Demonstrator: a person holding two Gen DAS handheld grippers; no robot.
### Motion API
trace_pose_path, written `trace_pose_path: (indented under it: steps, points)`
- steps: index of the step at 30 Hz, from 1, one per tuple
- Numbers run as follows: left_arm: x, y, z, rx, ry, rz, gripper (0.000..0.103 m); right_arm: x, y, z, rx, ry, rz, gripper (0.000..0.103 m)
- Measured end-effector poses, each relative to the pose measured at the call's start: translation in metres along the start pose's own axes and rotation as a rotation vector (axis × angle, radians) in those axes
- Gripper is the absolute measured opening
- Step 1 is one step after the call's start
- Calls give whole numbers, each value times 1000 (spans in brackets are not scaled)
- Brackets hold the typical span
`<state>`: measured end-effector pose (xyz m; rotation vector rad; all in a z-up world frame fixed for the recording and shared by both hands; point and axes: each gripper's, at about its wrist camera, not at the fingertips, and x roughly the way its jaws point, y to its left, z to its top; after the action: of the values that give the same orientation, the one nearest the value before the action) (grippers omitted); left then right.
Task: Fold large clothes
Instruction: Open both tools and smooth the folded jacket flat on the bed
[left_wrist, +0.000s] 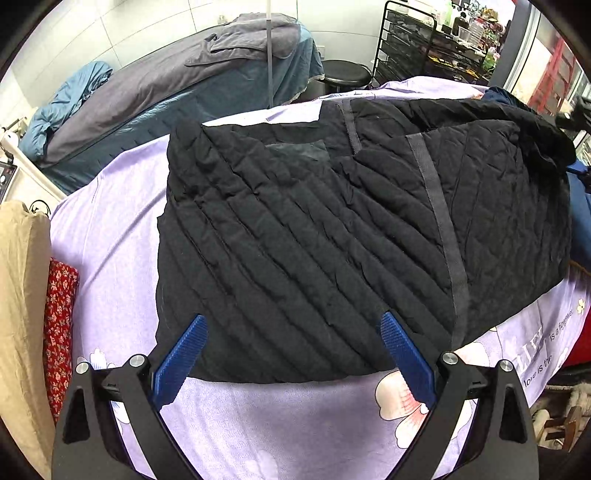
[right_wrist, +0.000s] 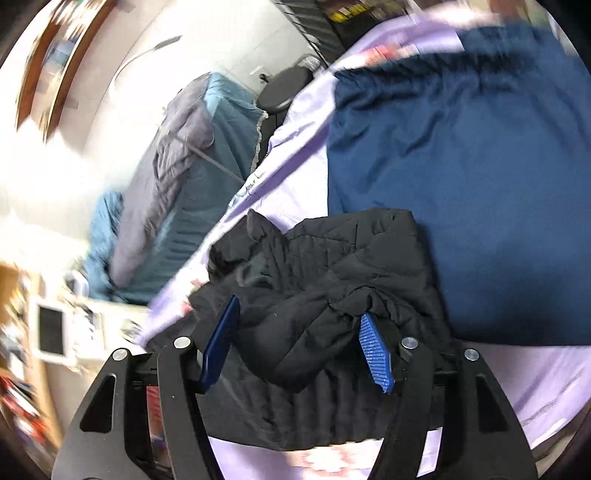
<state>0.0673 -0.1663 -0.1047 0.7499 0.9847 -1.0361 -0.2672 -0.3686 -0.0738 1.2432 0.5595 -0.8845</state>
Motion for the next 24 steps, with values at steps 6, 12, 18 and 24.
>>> trace_pose_path:
  steps: [6, 12, 18, 24]
  points:
    - [2, 0, 0, 0, 5, -3, 92, -20, -1, -16, -50, -60, -18, 63]
    - [8, -5, -2, 7, 19, -5, 92, -60, -50, 5, 249, -158, 135, 81]
    - [15, -18, -8, 20, 39, -15, 92, -66, 5, -23, -183, -126, -51, 85]
    - [27, -37, -19, 79, 65, 27, 92, -1, 52, -120, -658, 31, -289, 86]
